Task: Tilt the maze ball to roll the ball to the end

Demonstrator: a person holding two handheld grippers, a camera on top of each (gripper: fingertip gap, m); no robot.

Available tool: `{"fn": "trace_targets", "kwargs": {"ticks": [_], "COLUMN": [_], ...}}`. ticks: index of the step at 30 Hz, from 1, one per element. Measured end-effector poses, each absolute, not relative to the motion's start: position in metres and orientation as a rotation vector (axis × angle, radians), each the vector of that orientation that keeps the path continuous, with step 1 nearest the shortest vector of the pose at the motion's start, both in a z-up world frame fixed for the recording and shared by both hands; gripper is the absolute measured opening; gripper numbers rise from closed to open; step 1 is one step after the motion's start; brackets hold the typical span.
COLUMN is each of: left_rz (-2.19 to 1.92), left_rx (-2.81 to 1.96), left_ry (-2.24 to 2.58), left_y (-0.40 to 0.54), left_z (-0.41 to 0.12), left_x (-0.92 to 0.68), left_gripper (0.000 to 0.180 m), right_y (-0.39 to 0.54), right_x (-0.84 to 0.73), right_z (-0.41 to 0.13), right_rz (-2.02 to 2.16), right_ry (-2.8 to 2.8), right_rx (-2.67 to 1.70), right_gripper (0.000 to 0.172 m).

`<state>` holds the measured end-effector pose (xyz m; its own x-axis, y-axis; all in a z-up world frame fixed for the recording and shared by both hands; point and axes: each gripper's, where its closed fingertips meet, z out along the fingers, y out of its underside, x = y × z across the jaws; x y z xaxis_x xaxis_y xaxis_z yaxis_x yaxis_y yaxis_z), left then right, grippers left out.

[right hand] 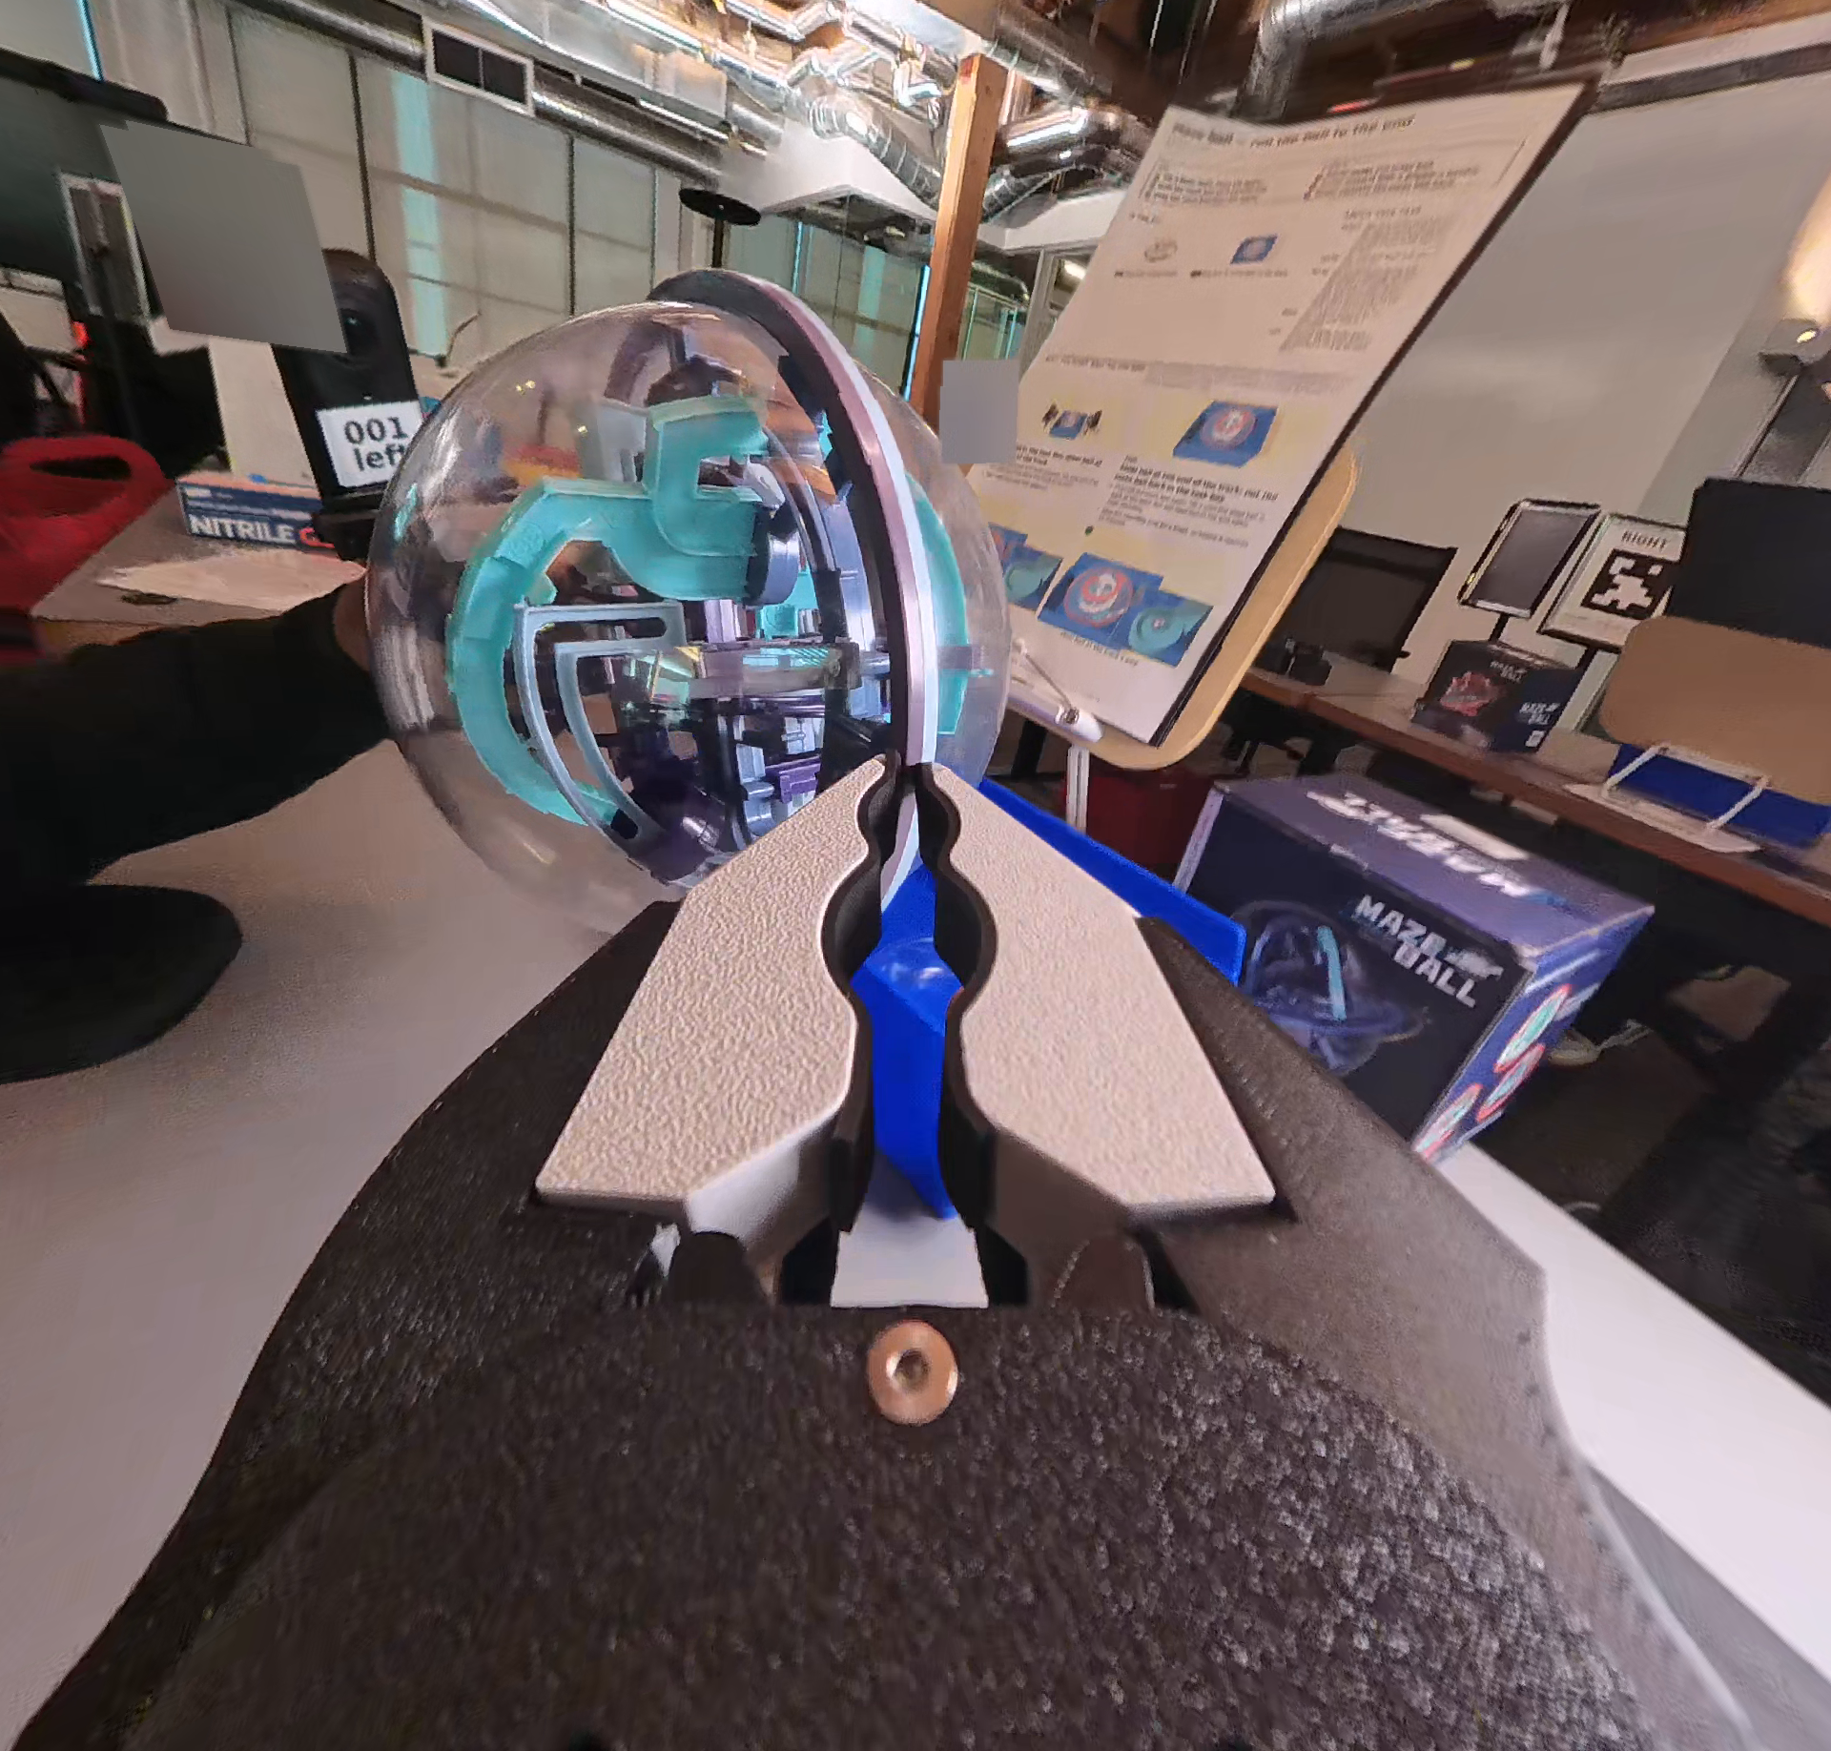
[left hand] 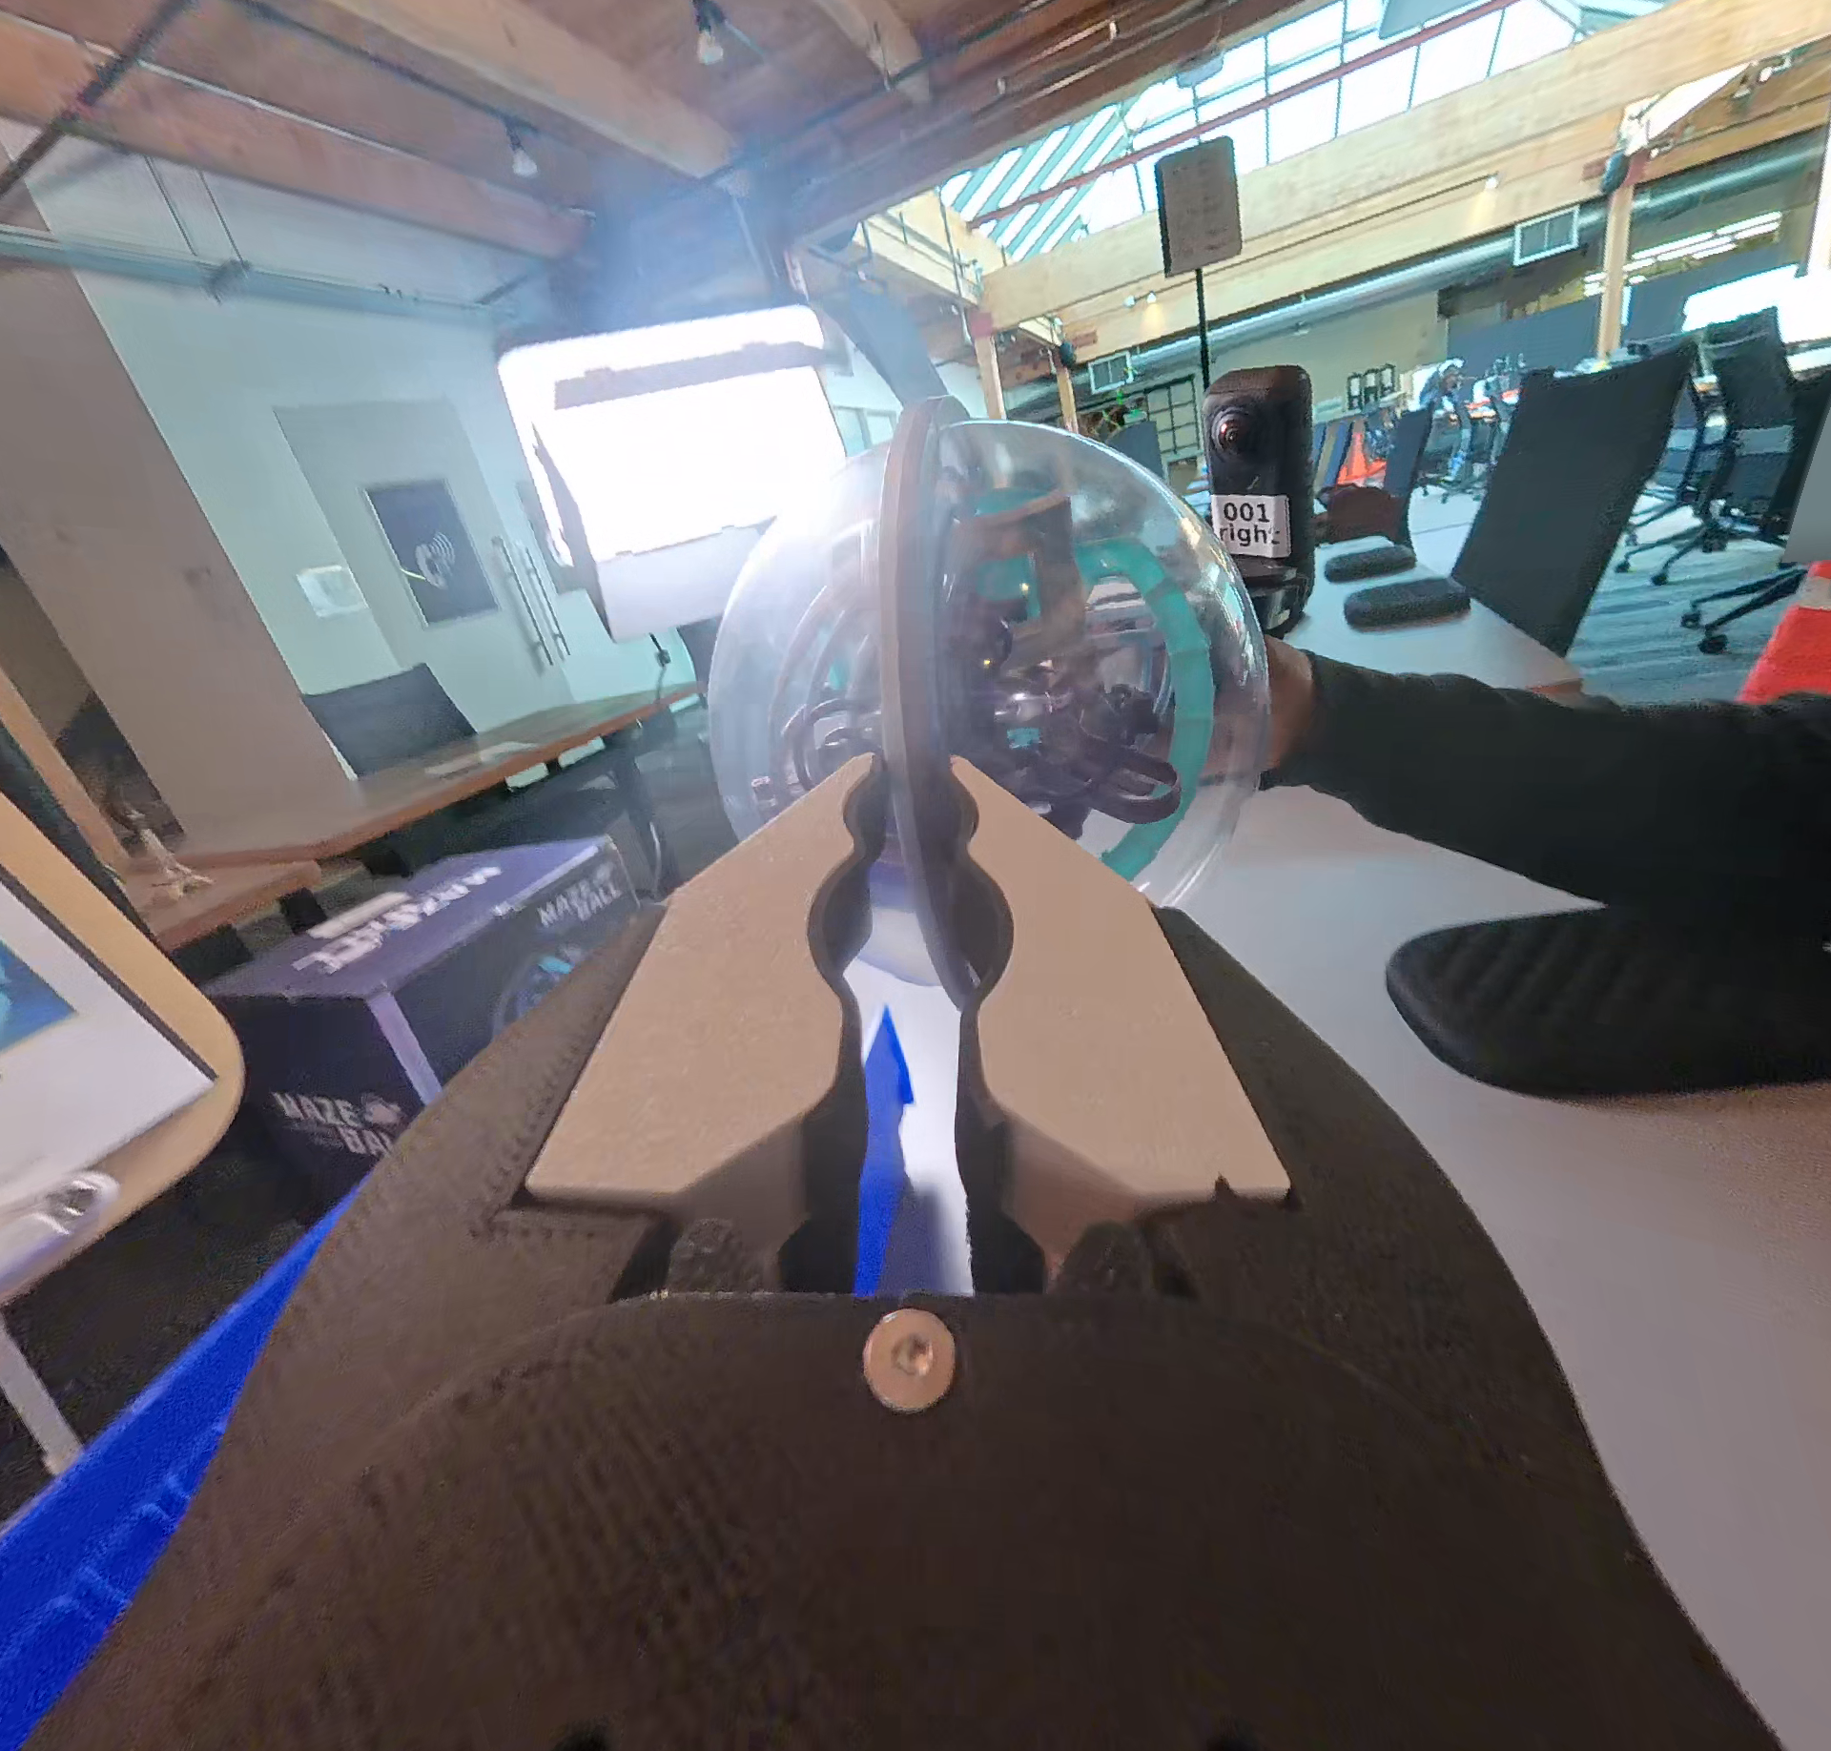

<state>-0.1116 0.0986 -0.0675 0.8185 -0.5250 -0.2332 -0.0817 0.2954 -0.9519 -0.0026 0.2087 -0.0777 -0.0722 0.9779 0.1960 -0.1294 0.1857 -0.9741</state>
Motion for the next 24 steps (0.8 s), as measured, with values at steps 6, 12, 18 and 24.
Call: {"fn": "trace_targets", "kwargs": {"ticks": [6, 12, 18, 24], "left_rz": [-0.308, -0.301, -0.278, -0.272], "left_rx": [-1.127, -1.049, -1.046, -1.136], "left_ry": [0.503, 0.426, 0.483, 0.513], "left_y": [0.09, 0.072, 0.073, 0.098], "left_z": [0.012, 0.031, 0.022, -0.012], "left_x": [-0.128, -0.144, -0.141, -0.141], "left_gripper": [0.007, 0.006, 0.006, 0.006], "right_y": [0.202, 0.181, 0.187, 0.213], "right_x": [-0.025, -0.046, -0.043, -0.042], "right_z": [-0.03, -0.031, -0.031, -0.058], "right_rz": [1.13, 1.211, 1.251, 1.274], "right_ry": [-1.372, -1.374, -1.326, -1.338], "right_rx": [-0.911, -0.814, -0.784, -0.843], "right_gripper": [0.0, 0.0, 0.0, 0.0]}}
